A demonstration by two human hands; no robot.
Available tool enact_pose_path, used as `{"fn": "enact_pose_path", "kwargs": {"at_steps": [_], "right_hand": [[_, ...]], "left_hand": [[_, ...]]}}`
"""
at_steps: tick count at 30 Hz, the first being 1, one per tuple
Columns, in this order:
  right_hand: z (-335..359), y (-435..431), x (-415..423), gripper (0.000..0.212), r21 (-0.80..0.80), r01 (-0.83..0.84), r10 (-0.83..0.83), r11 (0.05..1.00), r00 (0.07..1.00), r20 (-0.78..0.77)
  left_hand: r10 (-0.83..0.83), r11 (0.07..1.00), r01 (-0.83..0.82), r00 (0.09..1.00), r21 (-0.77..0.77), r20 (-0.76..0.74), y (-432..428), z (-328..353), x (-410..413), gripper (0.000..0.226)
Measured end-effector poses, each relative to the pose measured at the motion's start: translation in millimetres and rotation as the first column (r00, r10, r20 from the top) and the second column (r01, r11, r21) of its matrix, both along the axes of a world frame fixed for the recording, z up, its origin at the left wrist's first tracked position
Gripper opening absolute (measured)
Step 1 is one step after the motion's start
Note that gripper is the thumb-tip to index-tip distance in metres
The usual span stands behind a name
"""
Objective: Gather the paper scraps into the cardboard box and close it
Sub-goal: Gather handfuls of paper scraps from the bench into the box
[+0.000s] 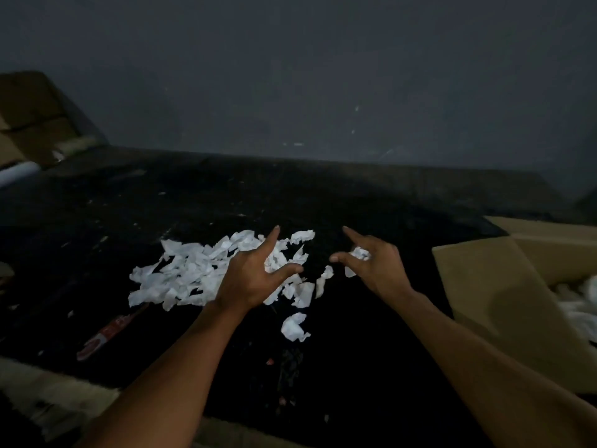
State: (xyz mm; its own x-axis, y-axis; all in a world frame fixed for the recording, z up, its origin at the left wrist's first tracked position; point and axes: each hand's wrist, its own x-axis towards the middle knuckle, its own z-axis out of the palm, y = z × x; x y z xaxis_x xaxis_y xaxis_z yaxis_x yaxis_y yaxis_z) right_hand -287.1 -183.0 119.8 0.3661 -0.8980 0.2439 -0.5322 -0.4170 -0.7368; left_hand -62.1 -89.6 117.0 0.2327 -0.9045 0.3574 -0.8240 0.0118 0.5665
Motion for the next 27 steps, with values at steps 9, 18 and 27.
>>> {"fn": "enact_pose_path", "kwargs": {"at_steps": [9, 18, 27], "right_hand": [[46.6, 68.8, -92.3, 0.067, -0.010, 0.106, -0.106, 0.994, 0.994, -0.001], [55.9, 95.0, -220.7, 0.057, -0.110, 0.328, -0.328, 0.938, 0.944, 0.017], [54.0, 59.0, -417.7, 0.054, -0.189, 0.469, -0.467, 0.863, 0.882, 0.058]], "left_hand": [[-0.212, 0.962, 0.213, 0.977, -0.169, 0.026, 10.6, 19.4, -80.7, 0.085], [-0.415, 0.893, 0.412, 0.910, -0.180, 0.020, -4.2, 43.6, -214.6, 0.079], [-0.498, 0.824, 0.510, 0.860, -0.247, 0.112, -67.1, 51.7, -416.1, 0.090]]}}
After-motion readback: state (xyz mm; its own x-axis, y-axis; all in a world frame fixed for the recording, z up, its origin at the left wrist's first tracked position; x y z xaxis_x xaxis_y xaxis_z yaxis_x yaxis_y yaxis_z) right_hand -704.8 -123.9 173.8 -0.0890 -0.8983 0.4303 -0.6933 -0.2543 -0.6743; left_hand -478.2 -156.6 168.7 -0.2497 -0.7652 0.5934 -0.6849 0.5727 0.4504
